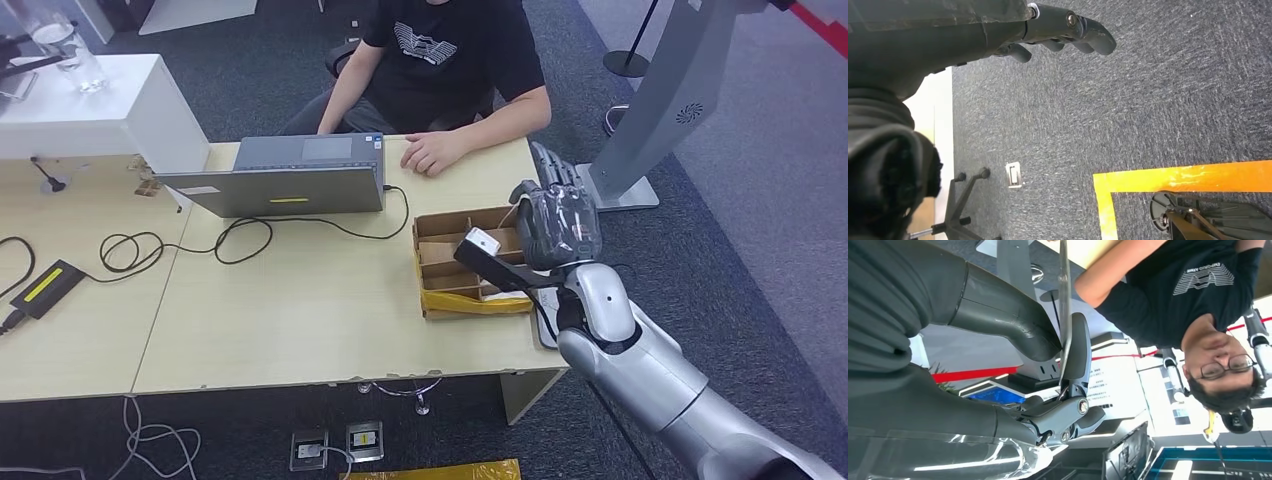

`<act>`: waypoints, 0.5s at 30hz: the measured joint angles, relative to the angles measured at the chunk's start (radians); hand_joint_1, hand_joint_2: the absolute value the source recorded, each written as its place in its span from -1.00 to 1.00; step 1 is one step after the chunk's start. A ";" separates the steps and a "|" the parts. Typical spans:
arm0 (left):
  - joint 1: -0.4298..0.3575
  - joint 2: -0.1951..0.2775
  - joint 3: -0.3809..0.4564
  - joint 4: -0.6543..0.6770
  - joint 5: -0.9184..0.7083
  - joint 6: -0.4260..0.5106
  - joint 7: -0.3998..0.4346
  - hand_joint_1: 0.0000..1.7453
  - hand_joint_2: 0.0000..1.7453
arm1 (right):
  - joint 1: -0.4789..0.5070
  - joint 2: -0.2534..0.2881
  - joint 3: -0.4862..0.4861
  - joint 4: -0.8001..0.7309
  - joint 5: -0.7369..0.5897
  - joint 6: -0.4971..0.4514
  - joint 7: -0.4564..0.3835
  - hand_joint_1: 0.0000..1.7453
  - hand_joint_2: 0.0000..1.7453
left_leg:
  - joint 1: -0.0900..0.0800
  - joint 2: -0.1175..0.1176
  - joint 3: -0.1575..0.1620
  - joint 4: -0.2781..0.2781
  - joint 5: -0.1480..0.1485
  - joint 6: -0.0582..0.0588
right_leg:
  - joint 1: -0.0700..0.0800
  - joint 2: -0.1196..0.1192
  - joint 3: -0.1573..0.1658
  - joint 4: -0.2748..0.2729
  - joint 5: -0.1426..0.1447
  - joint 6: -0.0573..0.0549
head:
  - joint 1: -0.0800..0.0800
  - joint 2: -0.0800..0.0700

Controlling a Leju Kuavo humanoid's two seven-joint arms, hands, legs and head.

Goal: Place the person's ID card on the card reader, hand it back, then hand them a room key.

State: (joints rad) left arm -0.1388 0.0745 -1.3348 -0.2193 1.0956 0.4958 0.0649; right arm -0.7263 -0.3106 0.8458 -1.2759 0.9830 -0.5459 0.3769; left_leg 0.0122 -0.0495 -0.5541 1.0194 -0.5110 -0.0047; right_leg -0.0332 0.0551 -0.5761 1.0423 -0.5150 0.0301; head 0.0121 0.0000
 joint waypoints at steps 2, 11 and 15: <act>0.000 0.000 0.000 0.000 0.000 0.000 0.000 -1.00 -1.00 | 0.000 -0.003 -0.002 -0.009 -0.001 0.000 0.001 1.00 1.00 | 0.000 0.000 0.000 0.000 0.000 0.000 | 0.000 0.000 0.000 0.000 0.000 0.000 | 0.000 0.000; 0.000 -0.001 -0.006 0.000 -0.008 0.000 0.000 -1.00 -1.00 | 0.002 -0.016 -0.005 -0.021 -0.017 -0.012 0.017 1.00 1.00 | 0.000 0.000 0.000 0.000 0.000 0.000 | 0.000 0.000 0.000 0.000 0.000 0.000 | 0.000 0.000; 0.000 -0.001 -0.009 0.000 -0.012 0.000 0.000 -1.00 -1.00 | 0.002 -0.020 -0.016 -0.014 -0.058 -0.014 0.012 1.00 1.00 | 0.000 0.000 0.000 0.000 0.000 0.000 | 0.000 0.000 0.000 0.000 0.000 0.000 | 0.000 0.000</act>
State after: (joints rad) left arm -0.1389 0.0732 -1.3439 -0.2193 1.0832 0.4957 0.0649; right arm -0.7247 -0.3306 0.8298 -1.2903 0.9245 -0.5602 0.3892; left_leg 0.0122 -0.0495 -0.5542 1.0194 -0.5110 -0.0047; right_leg -0.0333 0.0550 -0.5761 1.0423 -0.5150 0.0301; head 0.0122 0.0000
